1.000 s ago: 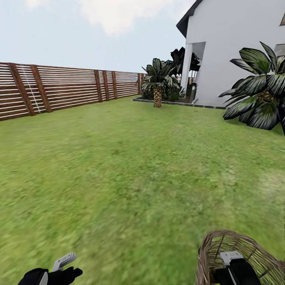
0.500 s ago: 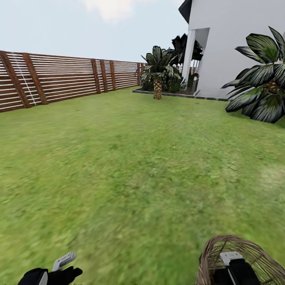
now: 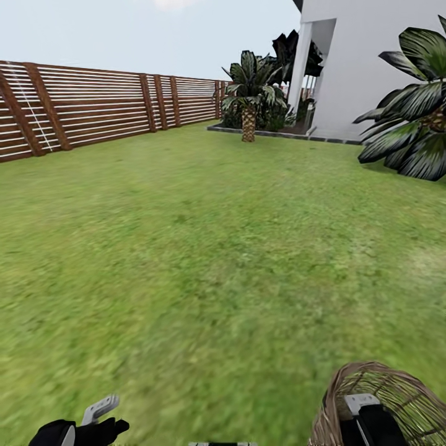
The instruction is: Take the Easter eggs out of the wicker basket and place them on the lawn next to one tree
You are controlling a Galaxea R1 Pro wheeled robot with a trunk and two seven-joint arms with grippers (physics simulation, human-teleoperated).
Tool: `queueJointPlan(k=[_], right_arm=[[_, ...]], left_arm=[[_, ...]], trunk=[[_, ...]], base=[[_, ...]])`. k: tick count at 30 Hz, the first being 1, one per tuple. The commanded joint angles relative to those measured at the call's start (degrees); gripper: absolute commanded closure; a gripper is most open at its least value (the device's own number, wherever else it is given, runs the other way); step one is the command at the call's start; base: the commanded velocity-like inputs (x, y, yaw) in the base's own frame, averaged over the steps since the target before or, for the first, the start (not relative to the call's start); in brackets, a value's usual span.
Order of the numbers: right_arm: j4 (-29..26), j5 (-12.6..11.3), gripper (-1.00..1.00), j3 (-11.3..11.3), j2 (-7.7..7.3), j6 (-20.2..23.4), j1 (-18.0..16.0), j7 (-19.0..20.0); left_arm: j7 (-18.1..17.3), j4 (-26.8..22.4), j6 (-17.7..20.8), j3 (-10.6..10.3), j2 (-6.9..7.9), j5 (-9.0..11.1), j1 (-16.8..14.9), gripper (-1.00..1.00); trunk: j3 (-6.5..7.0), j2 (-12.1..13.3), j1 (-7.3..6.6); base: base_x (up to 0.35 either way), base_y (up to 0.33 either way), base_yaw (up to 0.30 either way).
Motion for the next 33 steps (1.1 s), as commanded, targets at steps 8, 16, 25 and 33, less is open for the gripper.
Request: queueJointPlan(k=[8,16,25,33], right_arm=[[-0.1,0.4,-1.0,-0.1,0.05,0.2,0.0,0.5],[-0.1,0.4,-1.0,0.0,0.07,0.2,0.0,0.5],[-0.1,0.4,-1.0,0.0,-0.02,0.2,0.0,0.6],[-0.2,0.4,-1.0,-0.1,-0.1,0.2,0.0,0.6]], left_arm=[[0.0,1.2,0.4,0.0,-1.04,0.0,-0.1,-1.0],[0.0,1.2,0.4,0.0,-1.02,0.1,0.0,-1.0],[-0.1,1.2,0.4,0.1,-1.03,0.2,-0.1,-1.0],[-0.2,1.1,0.4,0.0,-0.99,0.2,-0.1,-1.0]], trunk=[[-1.83,-0.1,0.19],[-3.6,-0.2,0.4],[-5.6,-0.4,0.63],[-7.37,-0.5,0.84]], base=[[0.0,-0.042,0.0],[0.0,-0.042,0.0],[0.0,0.0,0.0],[0.0,0.0,0.0]])
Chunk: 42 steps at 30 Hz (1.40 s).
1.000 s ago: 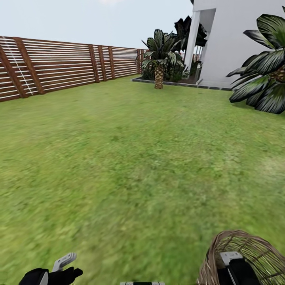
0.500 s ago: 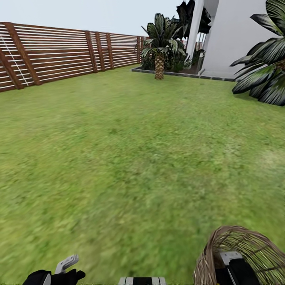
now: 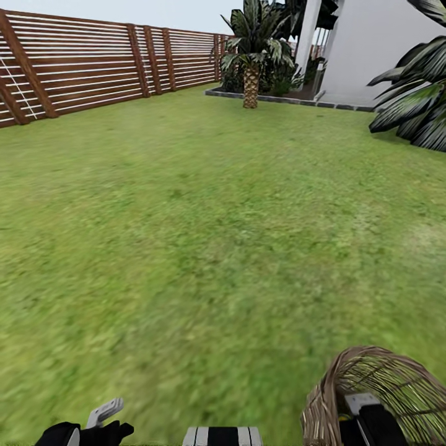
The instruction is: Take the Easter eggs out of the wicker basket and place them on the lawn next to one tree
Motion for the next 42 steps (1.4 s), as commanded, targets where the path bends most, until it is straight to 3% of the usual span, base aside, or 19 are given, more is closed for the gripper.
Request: queueJointPlan(k=[1,15,19,26,31,42], right_arm=[[-0.1,0.6,-1.0,-0.1,0.01,0.2,0.0,0.6],[-0.7,0.6,-1.0,-0.3,-0.24,0.2,0.0,0.5],[-2.1,0.7,-1.0,-0.4,-0.34,0.2,0.0,0.3],[-3.0,0.8,-1.0,-0.3,-0.43,0.2,0.0,0.2],[-3.3,0.9,-1.0,-0.3,-0.37,0.2,0.0,0.2],[-3.3,1.1,-1.0,-0.2,-0.19,0.2,0.0,0.2]], left_arm=[[-0.1,-0.1,0.4,0.2,0.03,0.3,0.0,-1.0],[-0.4,-0.6,0.3,0.1,0.07,0.4,0.0,-1.0],[-0.3,-0.6,0.3,0.2,0.0,0.4,0.0,-1.0],[-0.1,-0.5,0.2,0.3,-0.03,0.3,0.0,-1.0],[-0.1,-0.5,0.2,0.3,-0.03,0.3,0.0,-1.0],[-0.2,-0.7,0.3,0.3,0.17,0.3,0.0,-1.0]], trunk=[[-0.27,0.0,0.01],[-3.37,-0.2,0.37],[-3.37,-0.2,0.37],[-4.93,-0.3,0.55],[-4.93,-0.3,0.55],[-7.36,-0.5,0.84]], base=[[0.0,0.0,0.0],[0.0,0.0,0.0],[0.0,0.0,0.0],[0.0,0.0,0.0],[0.0,0.0,0.0],[0.0,0.0,0.0]])
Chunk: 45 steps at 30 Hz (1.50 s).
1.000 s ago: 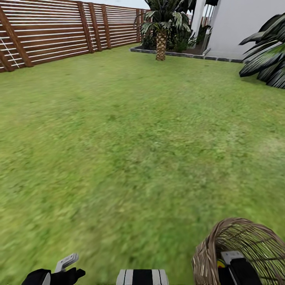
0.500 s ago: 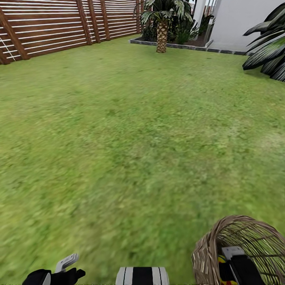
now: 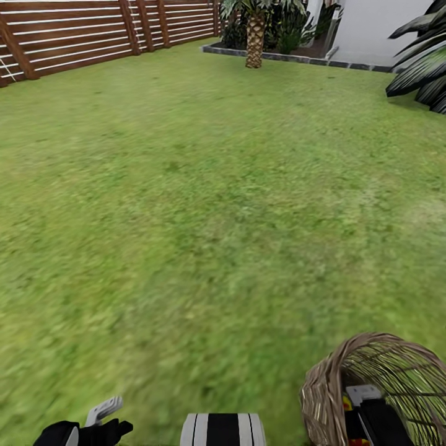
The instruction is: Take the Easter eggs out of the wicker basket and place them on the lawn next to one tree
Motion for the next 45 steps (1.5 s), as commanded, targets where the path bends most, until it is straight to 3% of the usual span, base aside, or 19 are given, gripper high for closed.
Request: queueJointPlan(k=[1,10,23,24,45], right_arm=[[-0.1,0.6,-1.0,0.0,0.01,0.2,0.0,0.6],[-0.1,0.6,-1.0,-0.1,0.09,0.2,-0.1,0.6],[-0.1,0.5,-1.0,-0.1,0.05,0.2,0.0,0.6],[-0.1,0.5,1.0,-0.1,0.04,0.2,-0.1,0.6],[-1.4,0.2,1.0,0.0,0.28,0.0,0.0,0.7]], left_arm=[[-0.1,-0.1,0.4,0.2,0.03,0.3,0.0,-1.0],[-0.2,-3.3,0.4,0.4,0.87,0.3,0.0,-1.0],[-0.2,-3.3,0.4,0.3,0.87,0.4,0.0,-1.0],[-0.2,-3.3,0.4,0.3,0.82,0.4,0.0,-1.0],[-0.2,-3.2,0.4,0.0,0.48,0.3,0.0,-1.0]], trunk=[[-0.27,0.0,0.01],[-1.6,-0.1,0.17],[-1.6,-0.1,0.17],[-1.6,-0.1,0.17],[-1.65,-0.1,0.17]], base=[[0.0,0.0,0.0],[0.0,0.0,0.0],[0.0,0.0,0.0],[0.0,0.0,0.0],[0.0,0.0,0.0]])
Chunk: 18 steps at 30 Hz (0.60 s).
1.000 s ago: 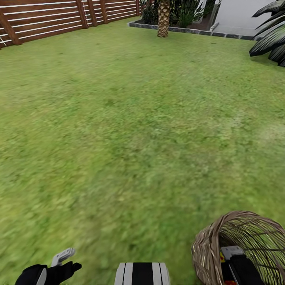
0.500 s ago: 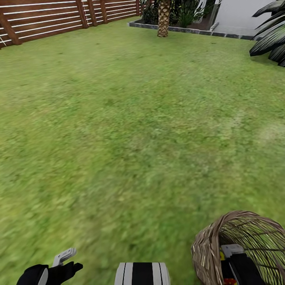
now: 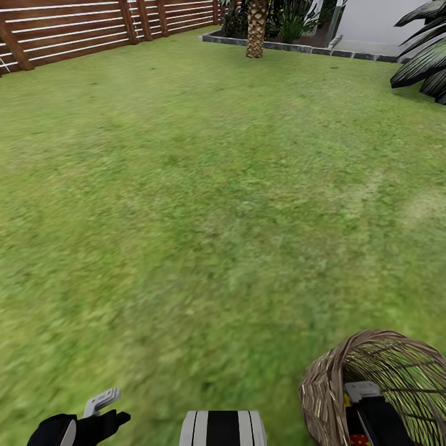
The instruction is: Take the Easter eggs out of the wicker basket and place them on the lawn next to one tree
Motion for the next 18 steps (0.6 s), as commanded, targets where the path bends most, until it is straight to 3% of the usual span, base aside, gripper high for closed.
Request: queueJointPlan(k=[1,18], right_arm=[[0.0,0.4,1.0,0.0,-0.03,0.2,0.0,0.6],[0.4,0.6,1.0,0.3,0.32,-1.3,0.0,0.5]], left_arm=[[-0.1,0.0,0.4,0.1,-0.02,0.3,0.0,-1.0],[0.0,0.1,0.4,0.2,-0.1,0.3,0.0,-1.0]], trunk=[[-0.04,0.0,-0.01],[0.18,0.0,-0.03]], base=[[0.0,0.0,0.0],[0.0,0.0,0.0]])
